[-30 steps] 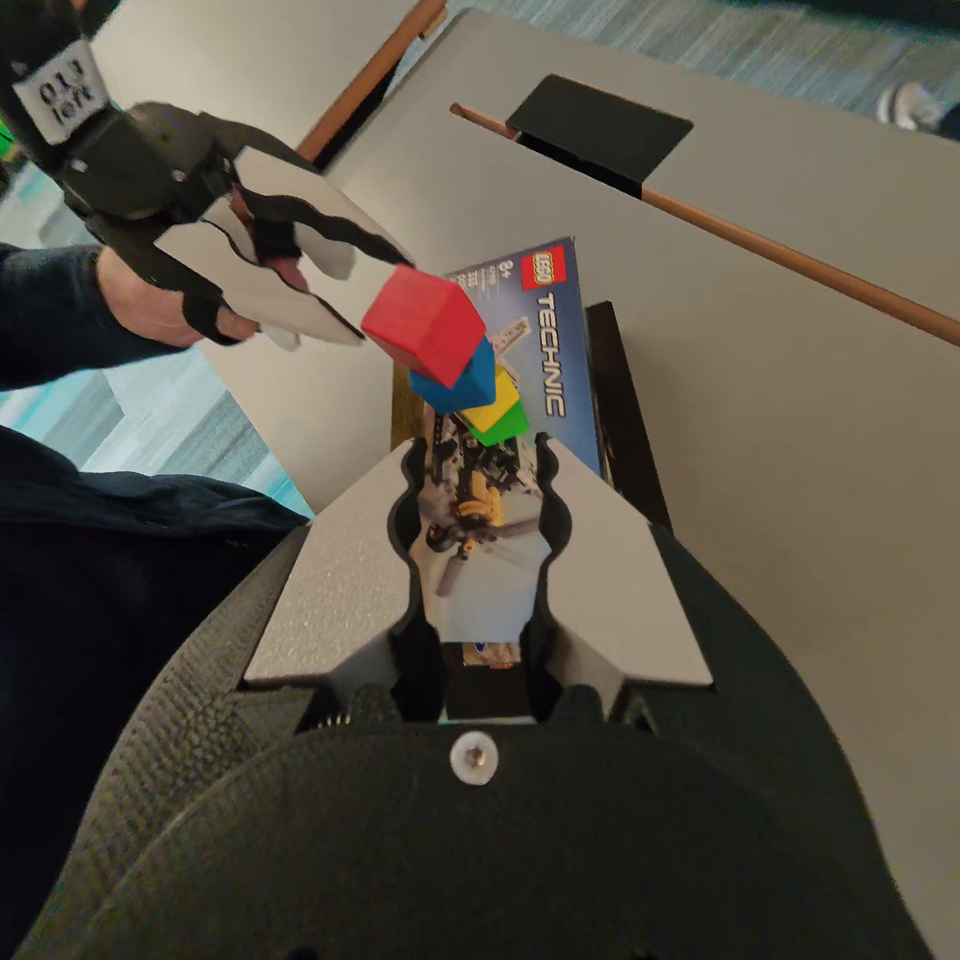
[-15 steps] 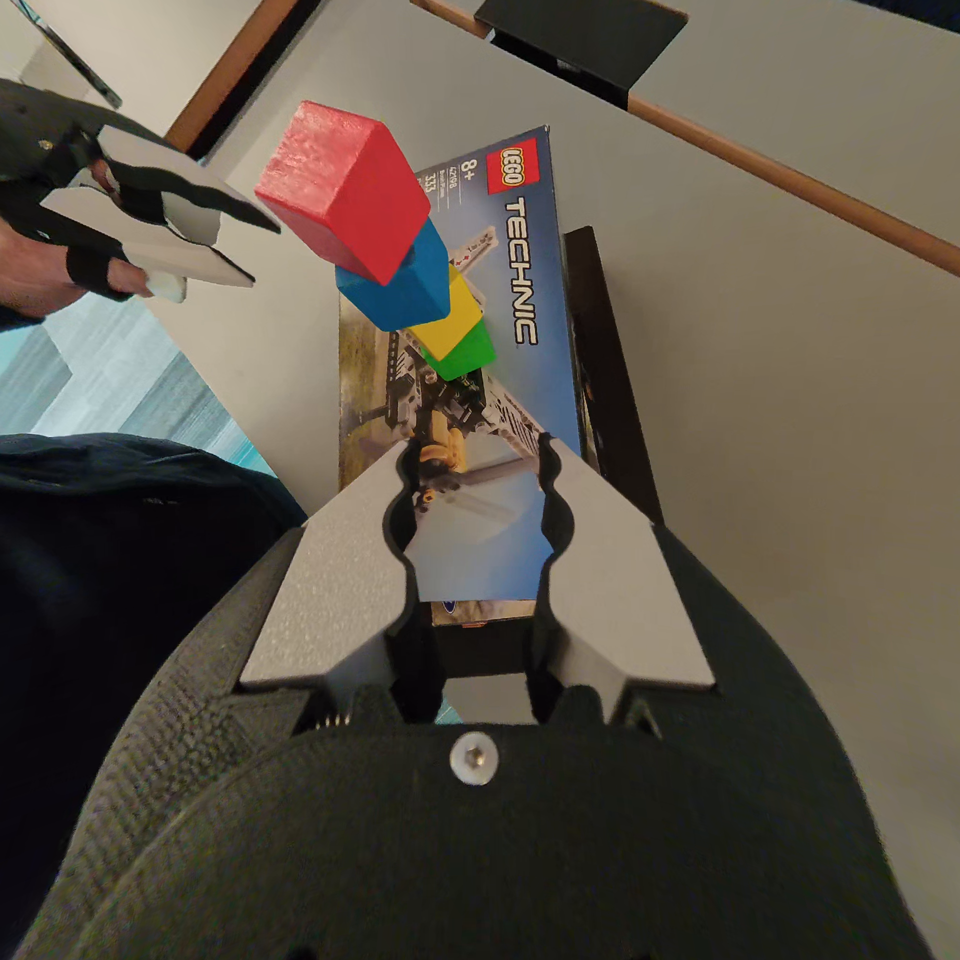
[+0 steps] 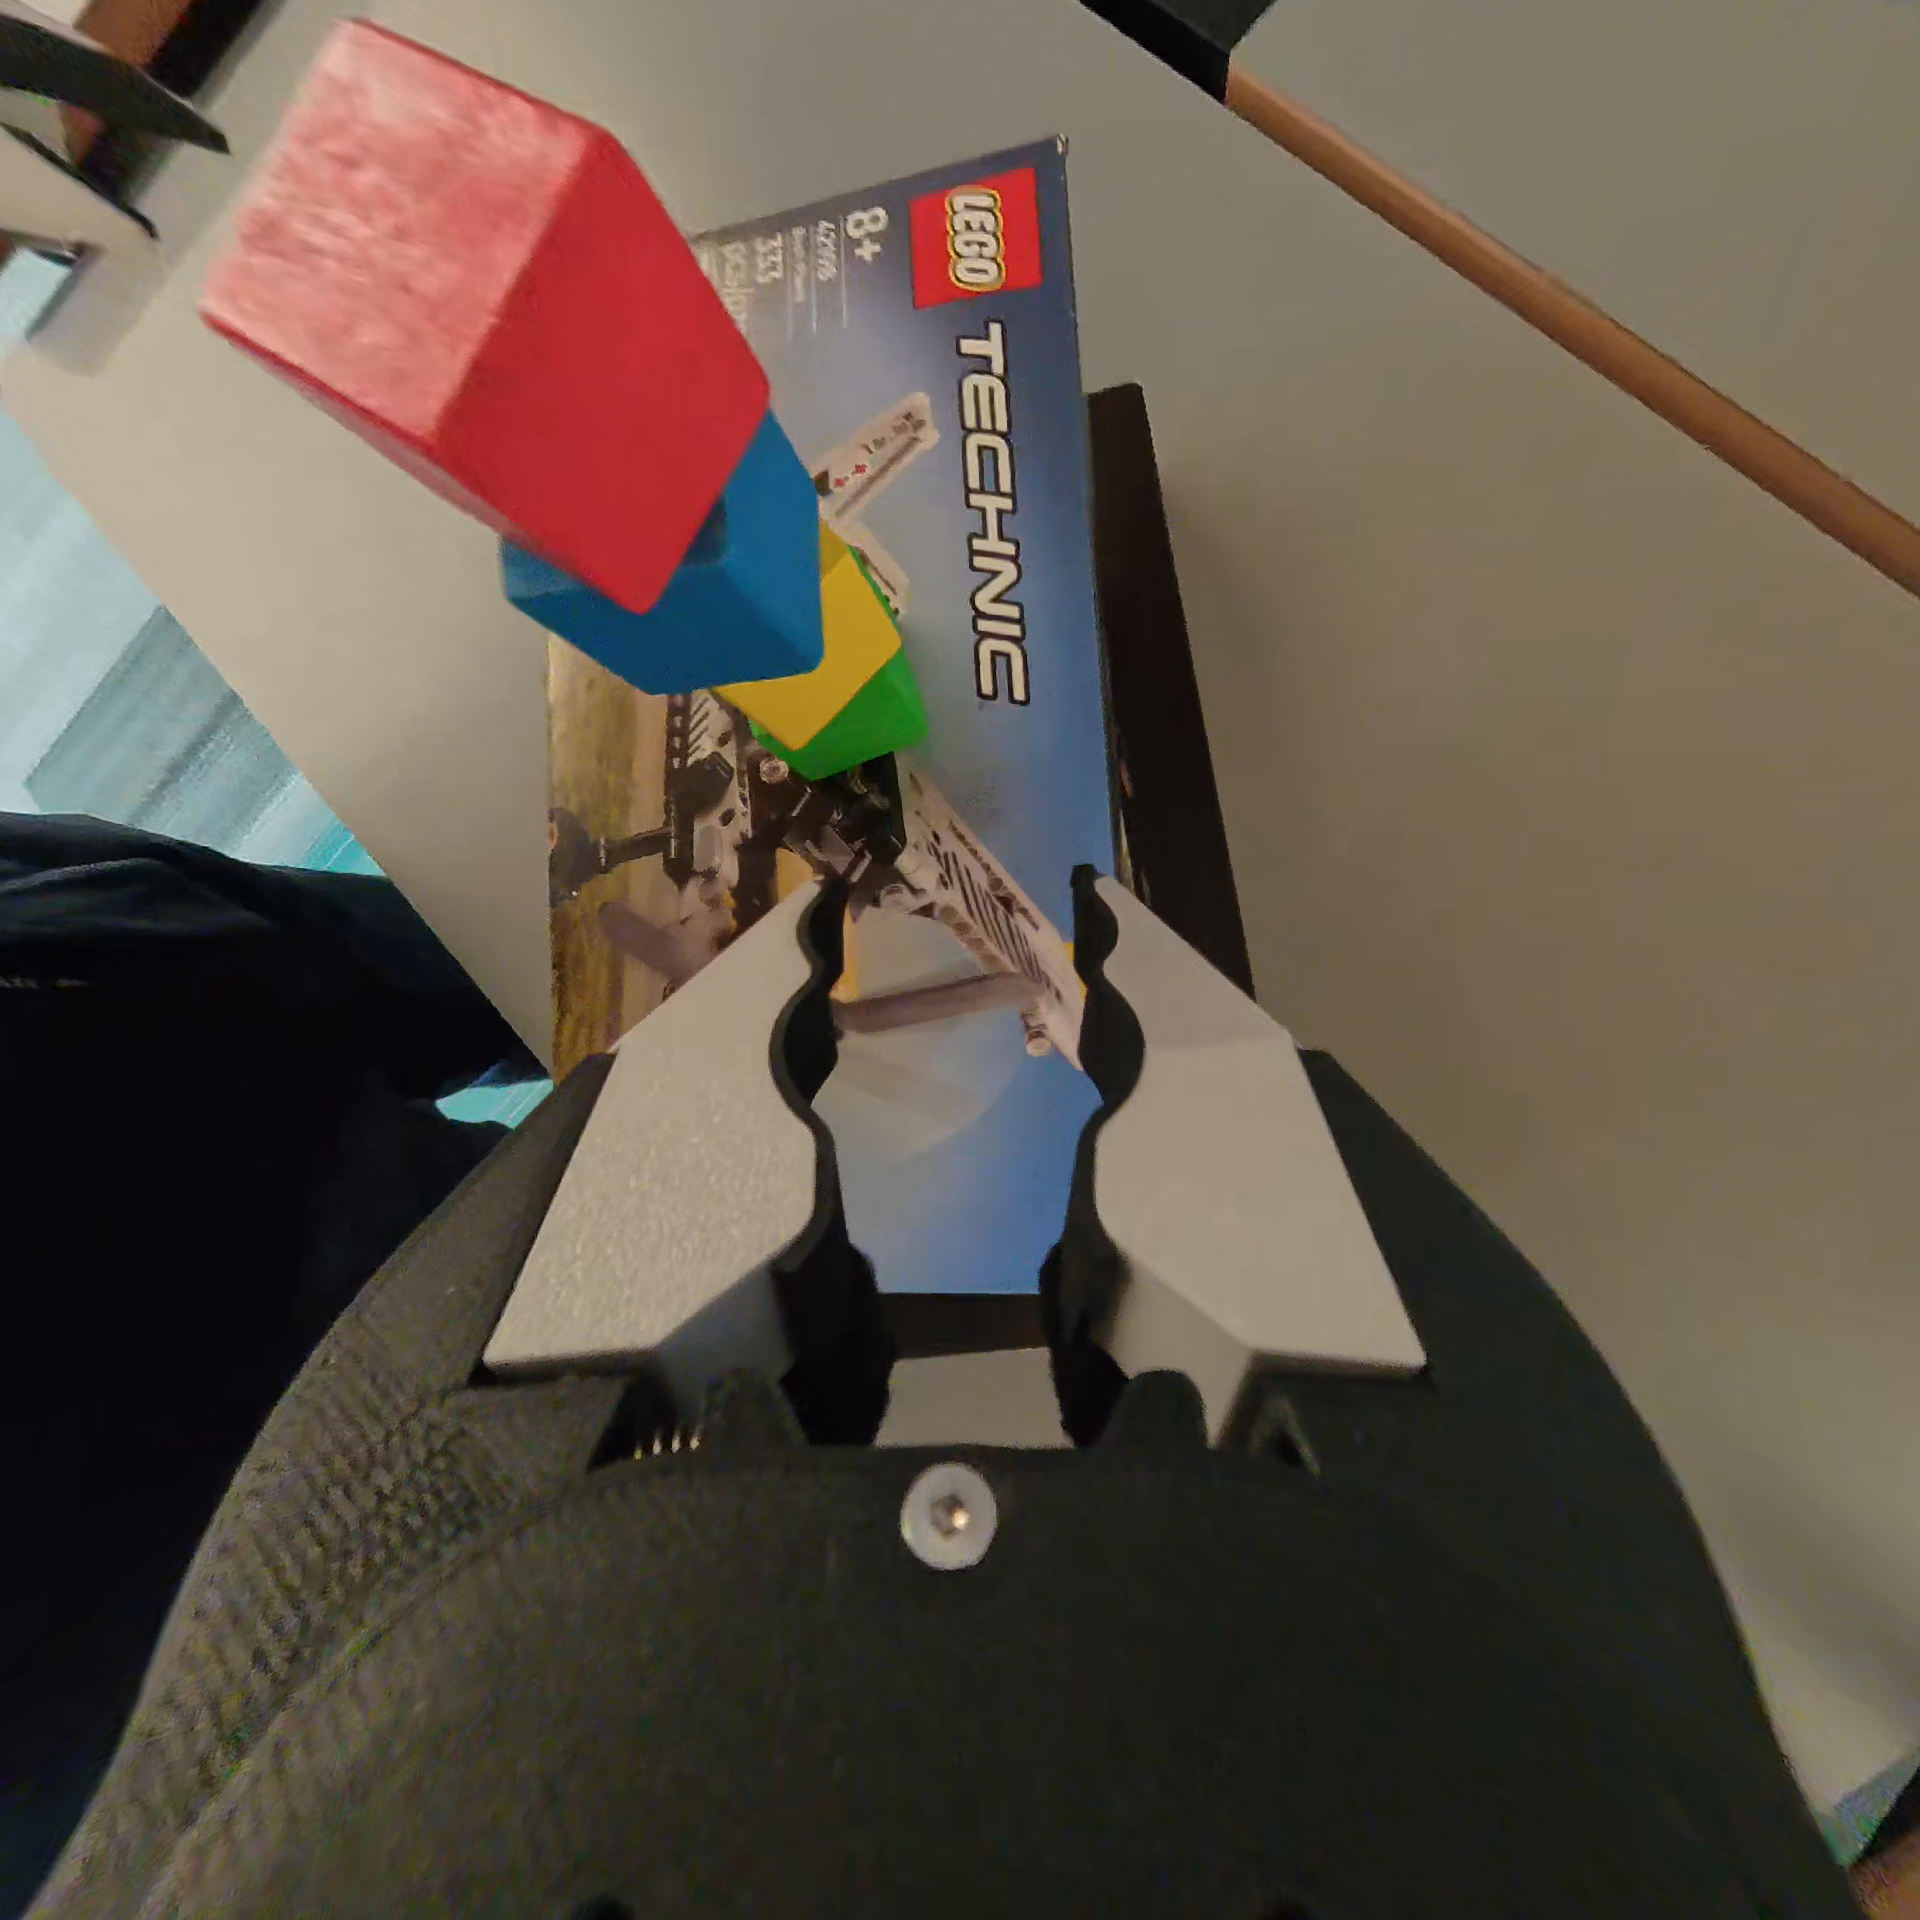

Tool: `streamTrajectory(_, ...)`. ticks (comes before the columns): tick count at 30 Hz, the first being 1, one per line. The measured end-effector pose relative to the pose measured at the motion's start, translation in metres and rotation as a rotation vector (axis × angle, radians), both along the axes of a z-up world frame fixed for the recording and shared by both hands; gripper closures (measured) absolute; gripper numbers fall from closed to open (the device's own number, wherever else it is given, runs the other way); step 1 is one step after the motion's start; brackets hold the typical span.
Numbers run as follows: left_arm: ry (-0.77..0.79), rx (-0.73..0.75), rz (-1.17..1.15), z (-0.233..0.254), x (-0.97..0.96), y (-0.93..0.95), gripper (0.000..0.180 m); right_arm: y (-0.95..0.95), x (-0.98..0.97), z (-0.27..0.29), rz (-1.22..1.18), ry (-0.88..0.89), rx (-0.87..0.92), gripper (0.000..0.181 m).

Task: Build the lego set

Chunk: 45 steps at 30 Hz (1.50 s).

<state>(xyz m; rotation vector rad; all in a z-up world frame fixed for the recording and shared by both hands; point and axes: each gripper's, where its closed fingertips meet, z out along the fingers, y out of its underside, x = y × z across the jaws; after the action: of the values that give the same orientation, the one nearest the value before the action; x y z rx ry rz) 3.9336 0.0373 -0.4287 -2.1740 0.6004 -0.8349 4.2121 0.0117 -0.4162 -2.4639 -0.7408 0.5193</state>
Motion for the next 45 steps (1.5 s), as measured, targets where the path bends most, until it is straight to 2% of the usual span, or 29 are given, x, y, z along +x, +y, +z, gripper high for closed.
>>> streamTrajectory(6, -0.036, -0.025, -0.005, -0.008, -0.016, 0.008, 0.129, -0.005, -0.009, 0.005, -0.063, 0.049, 0.004, 0.133)
streamTrajectory(16, -0.219, -0.135, -0.057, -0.014, -0.021, 0.041, 0.128, 0.007, -0.045, -0.009, -0.121, -0.025, 0.001, 0.134)
streamTrajectory(20, -0.256, -0.132, -0.118, -0.010, -0.012, 0.061, 0.128, 0.008, -0.059, -0.010, -0.116, -0.064, 0.014, 0.141)
streamTrajectory(24, -0.294, -0.130, -0.167, -0.004, -0.004, 0.071, 0.128, 0.012, -0.070, -0.011, -0.156, -0.106, -0.014, 0.138)
streamTrajectory(35, -0.317, -0.197, -0.270, -0.017, 0.011, 0.054, 0.129, 0.017, -0.086, -0.016, -0.244, -0.105, -0.047, 0.131)
streamTrajectory(45, -0.307, -0.227, -0.223, -0.030, -0.024, 0.061, 0.128, 0.010, -0.076, -0.015, -0.353, 0.042, -0.029, 0.118)
